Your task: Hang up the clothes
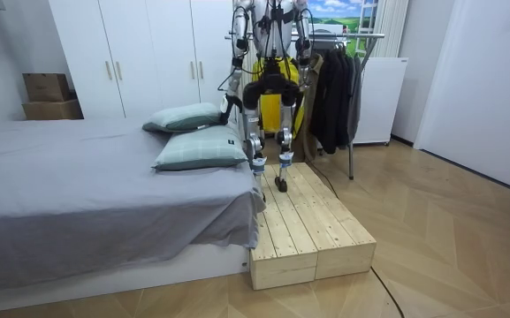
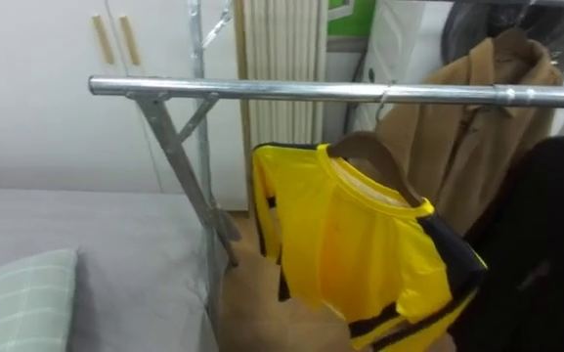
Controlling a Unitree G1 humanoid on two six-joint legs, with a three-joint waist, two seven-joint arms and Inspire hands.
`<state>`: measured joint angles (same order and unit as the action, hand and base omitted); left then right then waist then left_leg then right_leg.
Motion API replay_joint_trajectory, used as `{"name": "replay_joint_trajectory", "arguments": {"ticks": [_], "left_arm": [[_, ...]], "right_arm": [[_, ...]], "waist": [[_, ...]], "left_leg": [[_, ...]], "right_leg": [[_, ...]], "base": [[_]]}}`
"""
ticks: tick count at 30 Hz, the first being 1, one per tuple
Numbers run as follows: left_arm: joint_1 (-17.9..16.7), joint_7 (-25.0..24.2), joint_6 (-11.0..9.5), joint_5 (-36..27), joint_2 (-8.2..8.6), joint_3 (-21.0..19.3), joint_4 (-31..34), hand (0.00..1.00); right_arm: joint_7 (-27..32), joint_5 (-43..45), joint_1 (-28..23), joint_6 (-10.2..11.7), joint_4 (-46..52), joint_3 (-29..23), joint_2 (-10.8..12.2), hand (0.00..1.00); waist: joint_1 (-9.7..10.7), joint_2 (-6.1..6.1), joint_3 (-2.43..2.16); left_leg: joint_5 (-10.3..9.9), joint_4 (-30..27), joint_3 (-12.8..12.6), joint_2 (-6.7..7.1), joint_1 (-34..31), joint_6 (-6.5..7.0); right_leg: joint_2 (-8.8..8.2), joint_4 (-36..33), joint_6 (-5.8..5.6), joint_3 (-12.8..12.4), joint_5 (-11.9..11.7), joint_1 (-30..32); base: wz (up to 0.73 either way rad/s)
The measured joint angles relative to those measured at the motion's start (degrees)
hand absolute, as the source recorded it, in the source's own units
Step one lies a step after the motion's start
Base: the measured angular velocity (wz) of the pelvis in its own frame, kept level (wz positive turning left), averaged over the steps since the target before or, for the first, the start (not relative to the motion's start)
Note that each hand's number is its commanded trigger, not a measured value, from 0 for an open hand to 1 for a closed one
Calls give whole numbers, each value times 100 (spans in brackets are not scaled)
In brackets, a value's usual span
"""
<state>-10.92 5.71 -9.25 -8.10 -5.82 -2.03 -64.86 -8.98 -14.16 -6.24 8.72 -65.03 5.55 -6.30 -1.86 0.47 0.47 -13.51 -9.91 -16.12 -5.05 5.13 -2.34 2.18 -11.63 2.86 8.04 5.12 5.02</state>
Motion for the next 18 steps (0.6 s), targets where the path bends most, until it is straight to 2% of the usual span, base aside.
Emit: {"name": "replay_joint_trajectory", "arguments": {"ticks": [3, 6, 8, 10, 11, 13, 14, 15, 16, 18], "left_arm": [[-48, -20, -38, 86, 11, -1, 22, 0], [-39, -113, -77, 100, 18, -6, 69, 0], [-36, -159, -81, 96, 23, -8, 78, 0], [12, -185, -71, 94, 4, -14, 96, 0], [18, -184, -69, 94, 0, -14, 106, 0], [6, -198, -61, 99, -7, -105, 107, 0], [5, -203, -62, 99, -9, -130, 97, 0], [20, -210, -62, 102, -12, -157, 81, 0], [28, -224, -62, 103, -11, -191, 69, 0], [-25, -236, -59, 99, -10, -257, 25, 0]], "right_arm": [[-27, 6, 58, -1, -1, 11, -2, 0], [-103, 30, 125, -5, 6, 11, -6, 0], [-143, -12, 190, -8, -78, 14, -15, 0], [-167, -110, 175, -16, -188, 9, -45, 0], [-174, -127, 166, -19, -191, 7, -65, 0], [-185, -132, 158, -19, -250, -78, -126, 0], [-184, -131, 154, -19, -261, -125, -136, 0], [-182, -122, 161, -19, -305, -189, -166, 0], [-186, -106, 188, -16, -389, -218, -199, 0], [-189, -74, 210, -15, -432, -238, -240, 0]], "waist": [[-75, 32, -9], [-167, 65, -18], [-151, 107, 0], [-131, 100, -1], [-131, 95, 2], [-124, 71, 14], [-113, 64, 19], [-122, 70, 16], [-150, 71, 1], [-198, 68, -3]], "left_leg": [[2, -121, 280, 0, -208, -2], [6, -334, 544, -7, -461, -9], [25, -389, 537, -21, -571, -15], [159, -465, 314, -24, -697, -10], [180, -495, 194, -41, -724, -2], [225, -631, -516, -208, -756, 0], [229, -685, -689, -246, -767, 2], [231, -773, -923, -320, -786, 4], [237, -794, -1086, -337, -778, 14], [257, -754, -1177, -323, -743, 21]], "right_leg": [[-100, -9, -2, 293, 74, -11], [-179, -18, 65, 644, 151, -1], [-257, -8, 64, 963, 234, -88], [-421, 8, 34, 1514, 377, -238], [-459, 3, 26, 1647, 417, -266], [-592, 0, -21, 2205, 555, -433], [-624, -6, -30, 2353, 589, -482], [-671, -19, -59, 2606, 650, -577], [-709, -24, -84, 2780, 695, -647], [-755, -26, -148, 2973, 744, -749]], "base": [[51], [68], [90], [124], [128], [123], [124], [108], [96], [61]]}}
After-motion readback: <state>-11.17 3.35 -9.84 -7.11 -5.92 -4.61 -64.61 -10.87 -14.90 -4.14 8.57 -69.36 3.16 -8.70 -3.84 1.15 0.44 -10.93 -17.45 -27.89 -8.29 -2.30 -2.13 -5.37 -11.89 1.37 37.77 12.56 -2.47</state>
